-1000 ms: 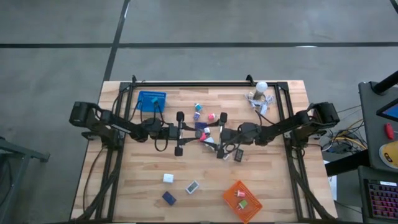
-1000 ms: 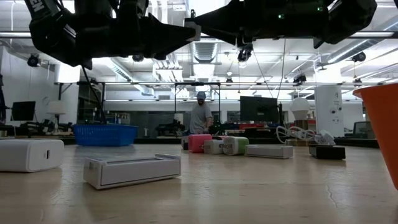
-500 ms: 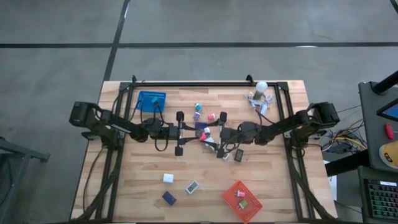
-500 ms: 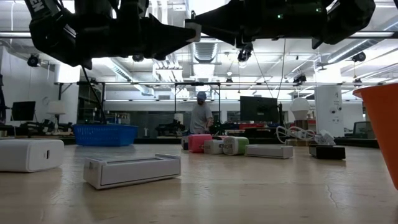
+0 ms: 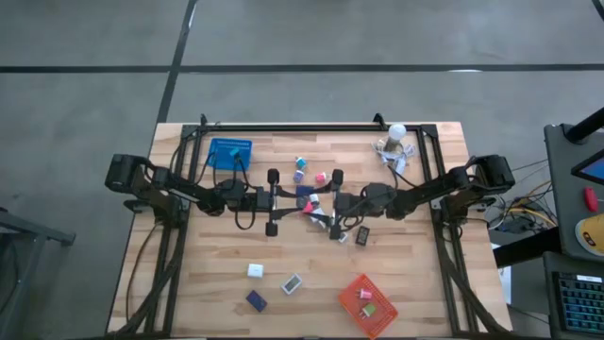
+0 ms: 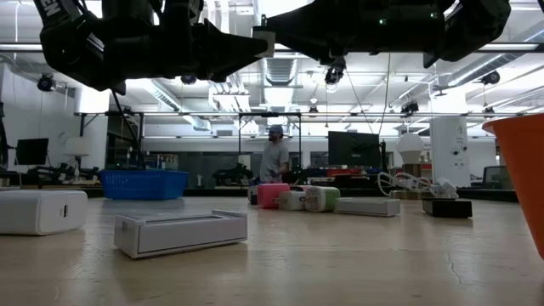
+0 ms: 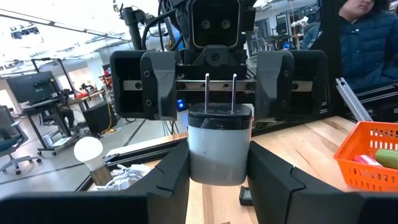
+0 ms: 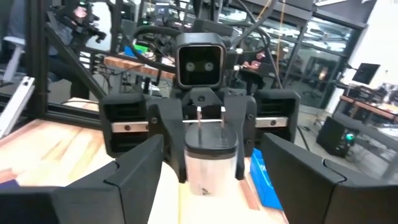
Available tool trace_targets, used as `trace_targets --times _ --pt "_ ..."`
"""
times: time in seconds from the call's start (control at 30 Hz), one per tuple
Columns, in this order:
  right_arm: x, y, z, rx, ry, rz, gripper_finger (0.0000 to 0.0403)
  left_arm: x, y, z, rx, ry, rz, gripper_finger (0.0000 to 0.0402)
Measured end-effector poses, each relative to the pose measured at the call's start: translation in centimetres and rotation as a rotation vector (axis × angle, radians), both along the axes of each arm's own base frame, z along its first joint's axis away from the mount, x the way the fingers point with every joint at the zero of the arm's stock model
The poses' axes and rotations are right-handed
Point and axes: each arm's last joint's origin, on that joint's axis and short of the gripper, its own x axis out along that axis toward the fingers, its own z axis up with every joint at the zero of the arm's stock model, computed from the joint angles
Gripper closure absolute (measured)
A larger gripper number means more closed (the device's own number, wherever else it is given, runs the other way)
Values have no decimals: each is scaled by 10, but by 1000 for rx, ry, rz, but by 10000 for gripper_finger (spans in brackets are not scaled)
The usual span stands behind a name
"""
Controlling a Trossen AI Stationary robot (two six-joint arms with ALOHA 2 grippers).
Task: Pick & Place Office items
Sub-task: Put the top white and black charger adapter into the orange bin
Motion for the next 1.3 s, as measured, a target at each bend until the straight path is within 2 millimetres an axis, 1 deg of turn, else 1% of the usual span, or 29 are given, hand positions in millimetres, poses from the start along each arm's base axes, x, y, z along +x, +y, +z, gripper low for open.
trace_targets --times 0.33,0.47,0.87,1.3 --pt "8 -1 5 8 26 -2 133 5 0 6 2 -15 1 277" --pt "9 -1 4 6 47 -2 141 5 0 6 10 -9 2 277" --pt "10 -1 7 5 33 -5 172 5 0 4 11 5 3 277" --pt "10 -1 6 5 36 -10 177 5 0 4 9 4 3 277"
